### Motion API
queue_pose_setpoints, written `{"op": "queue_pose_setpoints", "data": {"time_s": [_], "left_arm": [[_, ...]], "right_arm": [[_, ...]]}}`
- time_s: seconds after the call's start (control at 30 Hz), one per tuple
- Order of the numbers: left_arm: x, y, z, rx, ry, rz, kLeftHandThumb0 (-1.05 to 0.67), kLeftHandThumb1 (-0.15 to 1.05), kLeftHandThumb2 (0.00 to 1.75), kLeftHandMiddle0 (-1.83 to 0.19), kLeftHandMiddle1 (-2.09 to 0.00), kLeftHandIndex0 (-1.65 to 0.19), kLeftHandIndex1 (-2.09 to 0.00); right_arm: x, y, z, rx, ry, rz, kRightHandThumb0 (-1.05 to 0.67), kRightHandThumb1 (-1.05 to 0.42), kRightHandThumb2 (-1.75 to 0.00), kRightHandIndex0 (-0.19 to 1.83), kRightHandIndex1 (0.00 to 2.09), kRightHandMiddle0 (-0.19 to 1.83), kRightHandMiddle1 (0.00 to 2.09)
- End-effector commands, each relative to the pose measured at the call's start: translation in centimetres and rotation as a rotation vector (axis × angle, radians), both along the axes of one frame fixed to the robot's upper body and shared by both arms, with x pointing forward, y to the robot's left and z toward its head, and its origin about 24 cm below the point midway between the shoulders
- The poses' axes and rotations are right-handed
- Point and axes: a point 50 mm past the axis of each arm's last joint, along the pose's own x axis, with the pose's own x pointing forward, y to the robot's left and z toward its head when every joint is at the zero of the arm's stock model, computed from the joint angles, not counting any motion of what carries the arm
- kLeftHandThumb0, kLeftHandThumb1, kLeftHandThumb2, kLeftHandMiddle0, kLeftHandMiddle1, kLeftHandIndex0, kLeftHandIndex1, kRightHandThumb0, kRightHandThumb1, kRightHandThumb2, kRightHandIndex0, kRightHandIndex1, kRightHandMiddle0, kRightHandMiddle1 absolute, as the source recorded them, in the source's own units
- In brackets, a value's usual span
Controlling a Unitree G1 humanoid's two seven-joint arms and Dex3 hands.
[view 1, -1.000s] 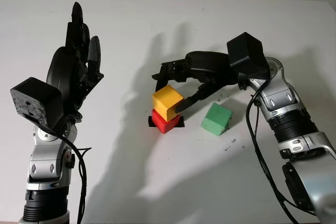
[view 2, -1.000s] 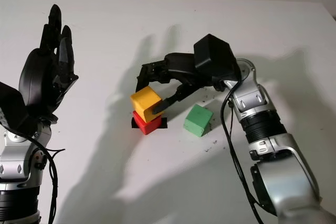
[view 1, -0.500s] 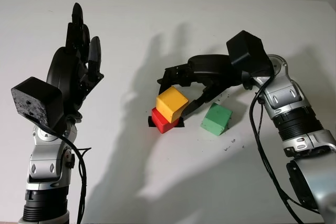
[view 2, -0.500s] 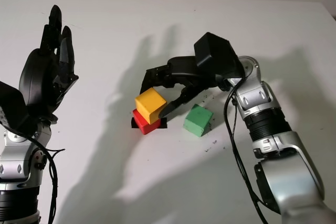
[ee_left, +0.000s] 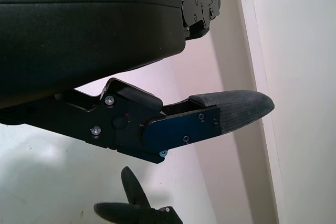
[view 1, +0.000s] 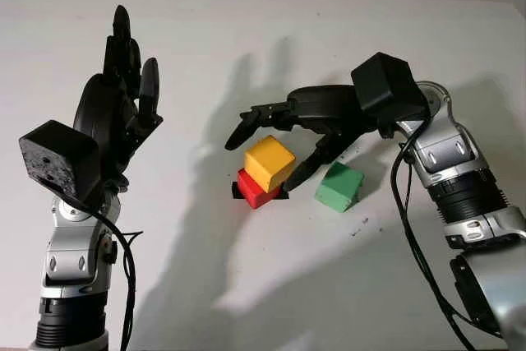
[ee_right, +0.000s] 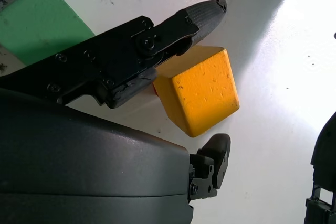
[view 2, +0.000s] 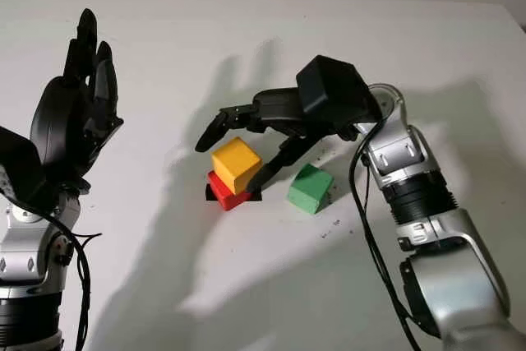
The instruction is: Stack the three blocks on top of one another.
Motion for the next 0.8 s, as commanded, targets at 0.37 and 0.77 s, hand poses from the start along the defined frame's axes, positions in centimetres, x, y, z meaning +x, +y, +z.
{"op": "queue_pose_setpoints", "data": {"time_s": [0.37,0.77], "left_arm": [[-0.5,-0.1,-0.1,-0.007,-0.012,-0.003,-0.82,1.05,0.64,0.19,0.0,0.19,0.0],[-0.5,0.0,-0.2,0.005,-0.006,-0.014,-0.82,1.05,0.67,0.19,0.0,0.19,0.0]], "right_arm": [[0.2,-5.3,6.7,0.181,-0.21,-0.163,-0.86,-0.91,-0.05,-0.19,0.0,-0.1,0.21],[-3.2,-13.9,9.6,0.12,-0.388,-0.35,-0.76,-0.89,-0.05,-0.13,0.05,0.15,0.21]]}}
